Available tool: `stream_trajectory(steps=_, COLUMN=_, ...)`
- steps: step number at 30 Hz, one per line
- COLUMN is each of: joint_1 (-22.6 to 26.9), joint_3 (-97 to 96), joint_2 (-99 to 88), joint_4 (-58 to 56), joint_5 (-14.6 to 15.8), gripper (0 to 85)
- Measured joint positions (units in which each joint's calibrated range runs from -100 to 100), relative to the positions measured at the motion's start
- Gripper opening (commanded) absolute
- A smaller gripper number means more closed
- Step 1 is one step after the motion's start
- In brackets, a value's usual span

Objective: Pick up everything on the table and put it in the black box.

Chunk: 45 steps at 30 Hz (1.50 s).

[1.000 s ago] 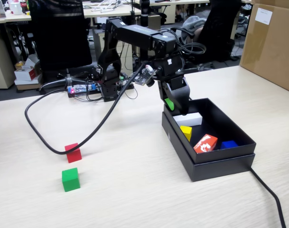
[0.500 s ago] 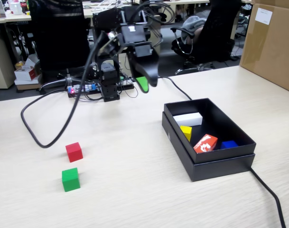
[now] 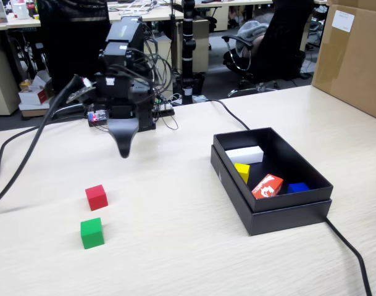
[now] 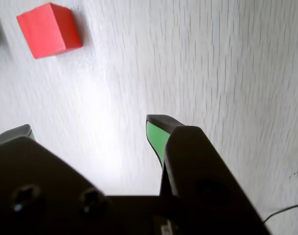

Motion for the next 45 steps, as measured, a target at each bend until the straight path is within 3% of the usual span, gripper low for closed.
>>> stream_trajectory(steps=7, joint_1=-2.3, joint_3=-0.1, joint_2=7.5, joint_4=4.9, joint_5=-2.1, gripper=46.4)
stream_trajectory(steps=32, joint_1=-4.6, joint_3=16.2, joint_2=31.6, joint_4=9.2, joint_5=-4.3, gripper=44.5)
stream_trajectory(steps=43, joint_1=-4.9, joint_3=17.8, joint_2=36.1, joint_4=9.2, joint_5=-4.7, gripper=41.9)
stream_trajectory(steps=45, joint_1=-4.8, joint_3=17.9, joint_2=36.8, joint_4=9.2, joint_5=-4.7, gripper=37.4)
